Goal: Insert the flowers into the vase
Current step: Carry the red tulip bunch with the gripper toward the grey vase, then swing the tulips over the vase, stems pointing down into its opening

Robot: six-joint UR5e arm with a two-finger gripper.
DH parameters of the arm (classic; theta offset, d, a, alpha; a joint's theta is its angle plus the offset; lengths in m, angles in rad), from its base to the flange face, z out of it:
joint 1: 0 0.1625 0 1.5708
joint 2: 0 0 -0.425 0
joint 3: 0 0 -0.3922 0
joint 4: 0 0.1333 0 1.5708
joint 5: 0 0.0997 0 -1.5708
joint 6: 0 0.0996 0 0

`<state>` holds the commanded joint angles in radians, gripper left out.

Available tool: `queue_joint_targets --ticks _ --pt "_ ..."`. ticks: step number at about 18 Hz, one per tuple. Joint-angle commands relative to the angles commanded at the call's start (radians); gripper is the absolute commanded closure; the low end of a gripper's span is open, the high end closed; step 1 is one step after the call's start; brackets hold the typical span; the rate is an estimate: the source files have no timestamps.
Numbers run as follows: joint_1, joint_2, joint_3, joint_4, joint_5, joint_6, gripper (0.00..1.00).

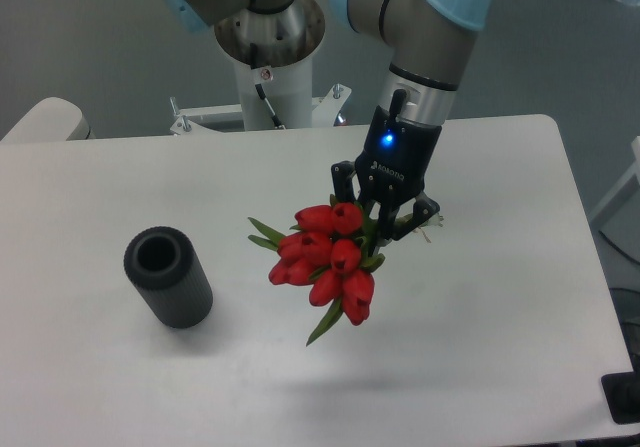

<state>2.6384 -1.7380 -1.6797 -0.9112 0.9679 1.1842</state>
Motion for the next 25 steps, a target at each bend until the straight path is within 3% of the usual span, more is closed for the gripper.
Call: queue_joint_targets --ticks 5,9,12,15,18,22,25 --pt "0.009 0.003 -0.002 0.0 -0.006 -0.011 0.72" --pt "0.028 0.035 -0.063 0.011 -0.02 -0.002 0.72" --pt "0.012 0.046 -0.067 0.009 -0.038 -0.018 0.72" --pt "-0.009 0.055 -0.063 0.018 -0.08 -0.104 0.72" --pt "-0.053 0.058 -0.063 0.05 -0.098 -0.19 0.71" --pt "-0.127 0.043 -0.054 0.141 -0.103 -0.349 0.71" --pt "-0.15 0.034 -0.049 0.152 -0.178 -0.391 0.71"
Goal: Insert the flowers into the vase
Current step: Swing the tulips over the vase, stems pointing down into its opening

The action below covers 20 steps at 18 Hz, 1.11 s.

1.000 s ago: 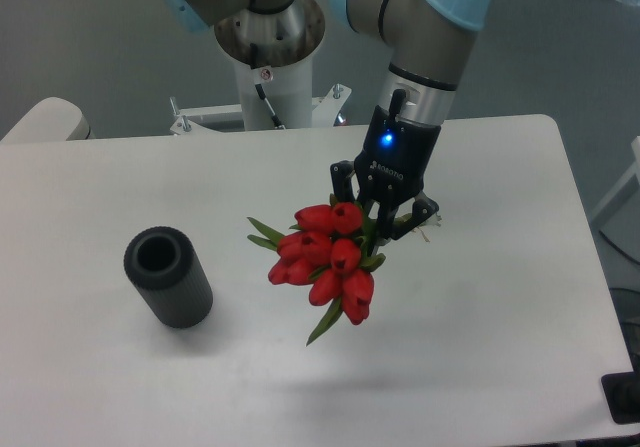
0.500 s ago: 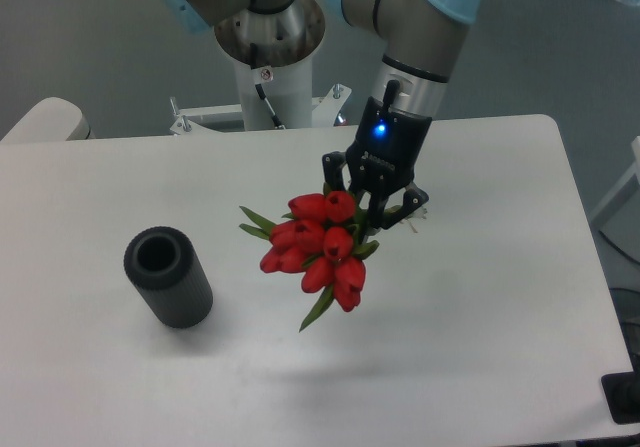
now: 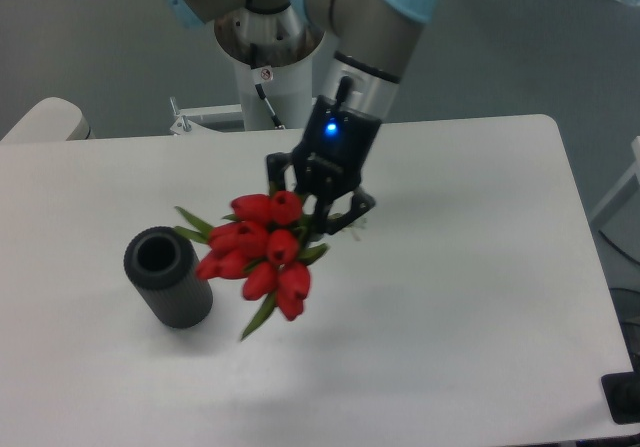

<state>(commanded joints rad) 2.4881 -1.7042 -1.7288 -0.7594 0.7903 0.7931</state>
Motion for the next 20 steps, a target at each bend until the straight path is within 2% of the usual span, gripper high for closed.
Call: queue_joint_targets --ticks 5,11,13,15,20 --pt "-0.006 -0.006 -0.005 0.003 -0.123 -0.038 0.72" --pt "-0.078 0.003 -0.011 0.012 -0.143 -0.041 0.71" --pt "-0.081 -0.003 -0.023 0.058 -0.221 -0.037 0.71" --pt "-0.077 -0.008 -0.023 0.071 -0.282 -0.034 0.71" --pt "-0.078 0.0 -0.018 0.071 -0.289 0.052 0.72"
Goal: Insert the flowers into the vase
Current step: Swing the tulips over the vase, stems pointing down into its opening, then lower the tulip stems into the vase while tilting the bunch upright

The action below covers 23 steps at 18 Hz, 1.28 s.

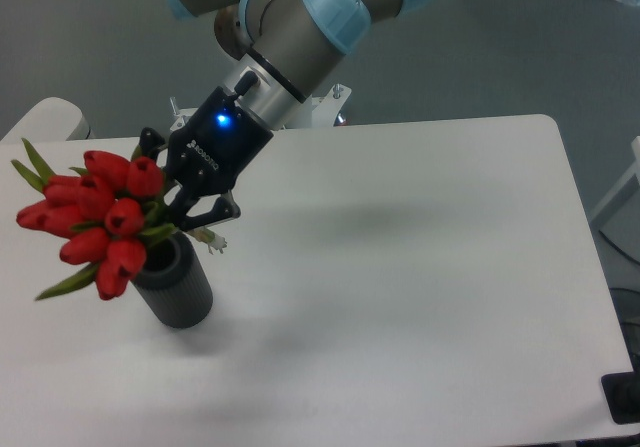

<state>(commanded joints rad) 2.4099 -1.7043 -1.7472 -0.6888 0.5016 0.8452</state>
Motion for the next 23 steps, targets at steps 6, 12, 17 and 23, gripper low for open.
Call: queue_joint_targets --ticks 6,12,17,23 --pt "-0.051 0.008 -0.009 0.0 -0.015 0.002 0.72" --pt "-0.052 0.008 -0.04 0.0 -0.118 0.0 0.73" --pt "-0.051 0.009 -0.057 0.0 -0.149 0.0 0.72" --pt "-0.069 -0.009 -0.032 0.0 -0.149 0.003 0.73"
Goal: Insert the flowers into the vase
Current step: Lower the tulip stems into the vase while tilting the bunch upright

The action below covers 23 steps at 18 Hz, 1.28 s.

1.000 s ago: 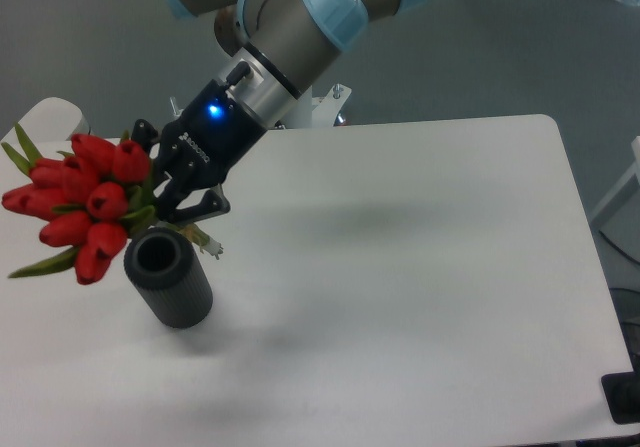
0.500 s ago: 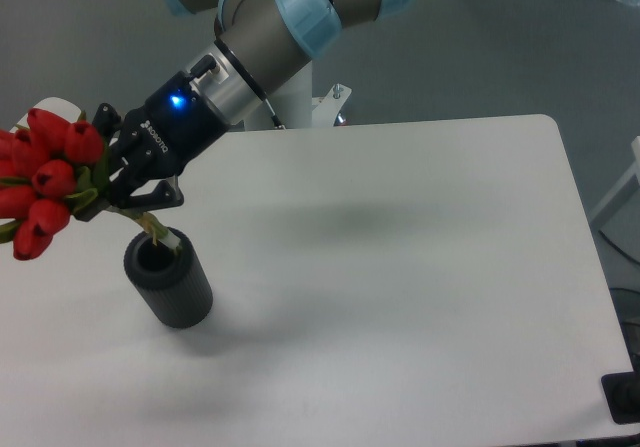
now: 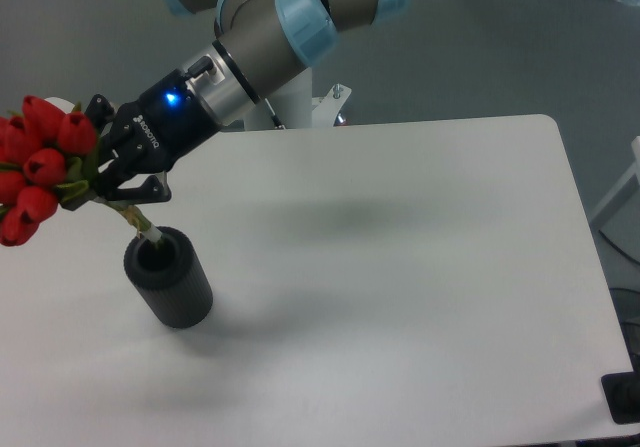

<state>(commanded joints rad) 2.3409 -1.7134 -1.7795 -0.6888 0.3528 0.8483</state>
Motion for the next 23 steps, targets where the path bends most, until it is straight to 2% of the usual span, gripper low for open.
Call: queue_joint_targets --ticks 13,23 --pt "-0.006 -0.078 -0.014 0.0 0.012 0.044 0.75" --pt "0.001 -0.089 -0.109 0.0 0.011 0.179 0.75"
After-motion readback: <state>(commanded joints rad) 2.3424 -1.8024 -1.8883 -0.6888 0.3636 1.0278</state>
